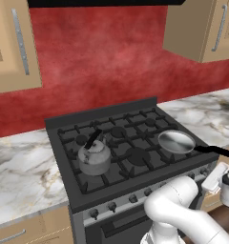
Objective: Pick the pan from the cabinet and place it on the stove. Then turn on the stove burner for the pan.
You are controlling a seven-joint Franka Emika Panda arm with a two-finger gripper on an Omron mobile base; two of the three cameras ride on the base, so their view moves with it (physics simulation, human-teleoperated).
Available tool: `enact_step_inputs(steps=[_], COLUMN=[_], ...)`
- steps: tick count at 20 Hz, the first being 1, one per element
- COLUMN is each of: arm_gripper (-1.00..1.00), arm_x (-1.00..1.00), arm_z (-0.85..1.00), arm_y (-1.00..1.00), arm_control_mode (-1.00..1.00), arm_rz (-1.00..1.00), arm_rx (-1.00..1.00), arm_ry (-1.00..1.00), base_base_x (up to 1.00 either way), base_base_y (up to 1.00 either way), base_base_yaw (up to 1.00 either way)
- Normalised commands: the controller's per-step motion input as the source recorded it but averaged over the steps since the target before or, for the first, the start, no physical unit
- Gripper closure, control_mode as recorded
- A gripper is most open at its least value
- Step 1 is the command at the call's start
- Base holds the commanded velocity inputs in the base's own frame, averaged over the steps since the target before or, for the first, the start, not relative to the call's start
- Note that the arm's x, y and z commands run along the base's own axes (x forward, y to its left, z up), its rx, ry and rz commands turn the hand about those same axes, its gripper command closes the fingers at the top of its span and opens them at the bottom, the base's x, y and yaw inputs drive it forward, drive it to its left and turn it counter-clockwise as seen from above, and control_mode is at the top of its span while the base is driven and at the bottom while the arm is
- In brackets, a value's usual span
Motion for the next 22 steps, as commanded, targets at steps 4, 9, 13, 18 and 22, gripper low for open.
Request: enact_step_inputs(steps=[4, 9, 13, 18, 22], arm_gripper=[1.0, 1.0, 1.0, 1.0, 1.0], arm_x=[-0.05, -0.04, -0.15, -0.15, -0.16], arm_z=[0.0, 0.0, 0.0, 0.0, 0.0], arm_y=[0.0, 0.0, 0.0, 0.0, 0.0], arm_control_mode=[-1.0, -1.0, -1.0, -1.0, -1.0], arm_rz=[0.03, 0.05, 0.05, 0.06, 0.05], arm_rx=[-0.3, -0.32, -0.3, -0.28, -0.27], arm_ry=[-0.08, -0.14, -0.2, -0.19, -0.18], base_base_x=[0.0, 0.0, 0.0, 0.0, 0.0], base_base_y=[0.0, 0.0, 0.0, 0.0, 0.0], base_base_yaw=[0.0, 0.0, 0.0, 0.0, 0.0])
